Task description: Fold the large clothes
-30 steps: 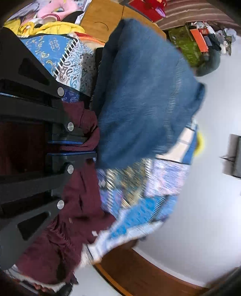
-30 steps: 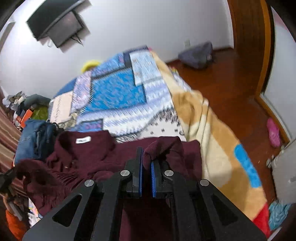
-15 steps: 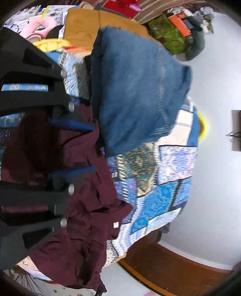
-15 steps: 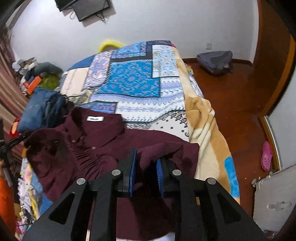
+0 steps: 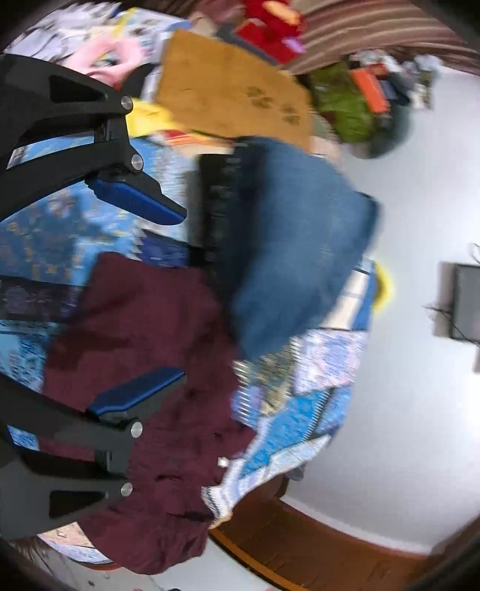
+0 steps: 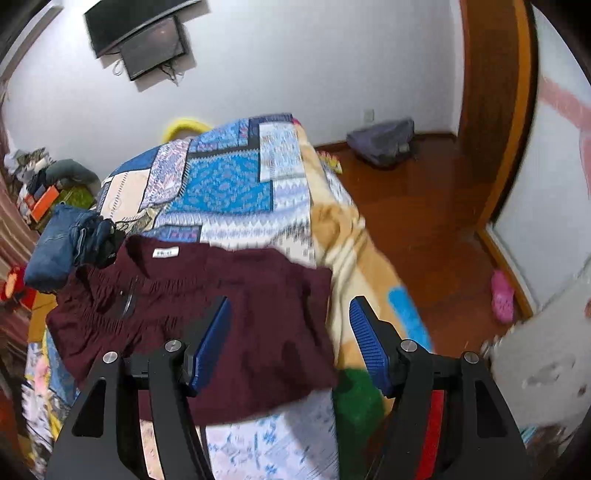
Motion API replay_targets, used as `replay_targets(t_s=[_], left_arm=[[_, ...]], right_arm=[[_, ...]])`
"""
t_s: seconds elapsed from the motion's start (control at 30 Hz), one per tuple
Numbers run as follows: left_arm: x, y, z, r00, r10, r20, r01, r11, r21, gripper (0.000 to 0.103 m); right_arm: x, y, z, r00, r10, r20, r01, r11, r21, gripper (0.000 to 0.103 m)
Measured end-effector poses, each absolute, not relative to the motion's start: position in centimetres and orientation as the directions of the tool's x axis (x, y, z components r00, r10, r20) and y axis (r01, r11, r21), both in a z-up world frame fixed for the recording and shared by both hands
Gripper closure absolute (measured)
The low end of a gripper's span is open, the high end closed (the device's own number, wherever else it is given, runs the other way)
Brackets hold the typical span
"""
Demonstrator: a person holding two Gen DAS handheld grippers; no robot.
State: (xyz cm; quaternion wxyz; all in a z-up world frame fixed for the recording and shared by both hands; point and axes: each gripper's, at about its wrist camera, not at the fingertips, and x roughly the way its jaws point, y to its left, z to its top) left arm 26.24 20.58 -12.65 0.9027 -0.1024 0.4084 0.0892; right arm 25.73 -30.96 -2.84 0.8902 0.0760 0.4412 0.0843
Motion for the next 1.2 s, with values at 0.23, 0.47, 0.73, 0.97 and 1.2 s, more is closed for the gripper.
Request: replay_targets(t_s=[0.23, 0.47, 0.73, 0.97, 1.2], left_arm=[[24.3, 21.0, -19.5, 0.579, -0.030, -0.815, -0.313, 0.915, -0.255, 0.024], [26.2, 21.6, -23.0, 0.596, -0.210, -0.775, -0.375, 0.781, -0.500, 0.023], [29.0, 21.0, -24.7, 0.597, -0.178, -0.782, -0.444, 0.738, -0.508, 0.008], [28.2, 20.6, -26.1, 0.596, -0.155, -0.788, -0.512, 0.683, -0.521, 0.014], [26.4, 21.1, -23.7, 0.648, -0.062, -0.759, -0.543, 0.661, -0.518, 0.074]], right_arm=[[23.8, -30.6, -7.9, 0.478, 0.302, -0.825, -0.005, 0.940, 0.341, 0.040], [24.1, -29.5, -10.2, 0.460, 0.397, -0.794, 0.049, 0.882, 0.469, 0.040], [25.5, -28.1, -11.4, 0.480, 0.395, -0.783, 0.066, 0.874, 0.482, 0.024], [25.5, -28.8, -11.7, 0.531, 0.366, -0.764, 0.116, 0.862, 0.494, 0.048], [25.2, -29.2, -11.5, 0.533, 0.411, -0.740, 0.089, 0.842, 0.532, 0.073]])
